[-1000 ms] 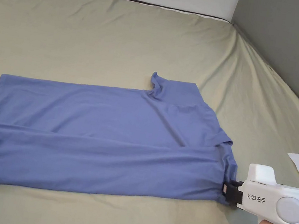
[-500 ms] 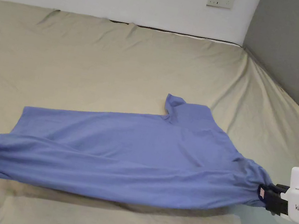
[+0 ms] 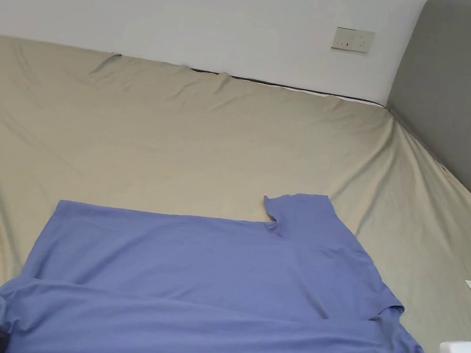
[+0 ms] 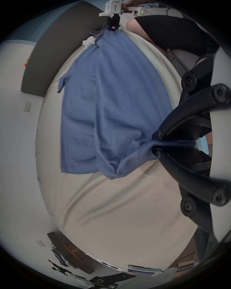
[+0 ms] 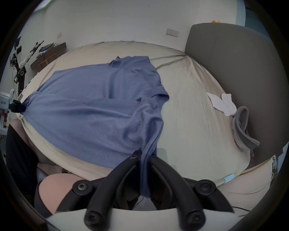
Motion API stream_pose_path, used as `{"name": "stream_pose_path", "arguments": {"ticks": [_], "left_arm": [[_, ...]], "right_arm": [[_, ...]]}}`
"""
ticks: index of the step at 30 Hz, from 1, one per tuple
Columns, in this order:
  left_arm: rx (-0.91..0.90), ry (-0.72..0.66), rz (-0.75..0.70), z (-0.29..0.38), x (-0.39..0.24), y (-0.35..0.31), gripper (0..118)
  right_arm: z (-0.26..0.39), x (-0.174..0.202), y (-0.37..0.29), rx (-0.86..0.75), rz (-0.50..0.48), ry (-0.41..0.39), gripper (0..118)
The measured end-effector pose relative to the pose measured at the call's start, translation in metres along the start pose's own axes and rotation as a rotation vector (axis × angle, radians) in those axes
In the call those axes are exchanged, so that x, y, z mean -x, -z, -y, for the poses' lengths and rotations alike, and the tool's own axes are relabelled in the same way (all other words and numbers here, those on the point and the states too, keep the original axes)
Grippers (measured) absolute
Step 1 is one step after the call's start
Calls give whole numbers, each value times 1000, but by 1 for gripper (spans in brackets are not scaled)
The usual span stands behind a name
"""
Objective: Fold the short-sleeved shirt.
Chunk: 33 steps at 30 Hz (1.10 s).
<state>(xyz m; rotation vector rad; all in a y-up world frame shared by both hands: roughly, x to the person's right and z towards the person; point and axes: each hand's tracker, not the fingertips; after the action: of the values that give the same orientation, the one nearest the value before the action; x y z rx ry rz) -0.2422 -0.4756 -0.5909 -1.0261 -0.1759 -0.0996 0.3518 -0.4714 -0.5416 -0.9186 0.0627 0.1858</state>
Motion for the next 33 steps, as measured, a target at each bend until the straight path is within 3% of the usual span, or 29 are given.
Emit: {"name": "stream_pose_path", "arguments": {"ticks": [3, 4, 5, 6, 7, 8, 12, 15, 16, 18, 20, 22, 25, 26, 27, 28, 30, 31, 32, 33], "left_arm": [[8, 0, -6, -1, -1, 3, 9], [6, 2, -15, -2, -1, 2, 26], [-5, -1, -38, -3, -1, 1, 70], [-24, -12, -130, -6, -3, 0, 100], [-42, 0, -189, -9, -6, -5, 111], [-59, 18, -189, -11, -7, -12, 108], [-331, -1, -119, -43, -19, -73, 108], [-647, -8, -135, -62, -41, -128, 108], [-729, -19, -142, -64, -46, -140, 108], [-924, -35, -187, -64, -58, -161, 108], [-1038, -67, -224, -63, -69, -168, 108], [-1083, -117, -201, -60, -71, -169, 99], [-1057, -153, -194, -59, -71, -150, 12], [-1023, -140, -218, -58, -73, -142, 0], [-1016, -143, -260, -53, -72, -133, 0], [-1034, -145, -229, -48, -71, -128, 0], [-964, -103, -197, -47, -70, -113, 0], [-943, -75, -220, -47, -73, -106, 0], [-945, -62, -239, -45, -73, -102, 0], [-949, -74, -232, -44, -72, -102, 0]], "right_arm": [[7, 4, 5, 15, 3, 9, 7], [9, -2, 8, 18, -1, 21, 11], [10, -3, 8, 18, -2, 33, 36], [10, -4, 6, 14, 9, 63, 63], [9, -7, 0, -22, 42, 110, 87], [7, -10, -6, -72, 46, 137, 100], [-32, -10, -53, -402, 105, 190, 99], [-68, 10, -94, -670, 129, 138, 100], [-80, 32, -118, -728, 139, 125, 101], [-97, 53, -136, -880, 175, 58, 109], [-106, 74, -140, -950, 216, 42, 112], [-109, 90, -138, -1009, 245, 9, 111], [-104, 104, -115, -982, 150, 26, 104], [-103, 108, -110, -969, 121, 9, 85], [-103, 111, -105, -940, 121, -19, 51], [-102, 113, -101, -939, 155, -35, 6], [-97, 117, -98, -915, 276, -36, 0], [-99, 115, -99, -965, 200, -37, 0], [-102, 113, -88, -879, 108, 19, 0], [-99, 113, -81, -806, 99, 98, 0]]}}
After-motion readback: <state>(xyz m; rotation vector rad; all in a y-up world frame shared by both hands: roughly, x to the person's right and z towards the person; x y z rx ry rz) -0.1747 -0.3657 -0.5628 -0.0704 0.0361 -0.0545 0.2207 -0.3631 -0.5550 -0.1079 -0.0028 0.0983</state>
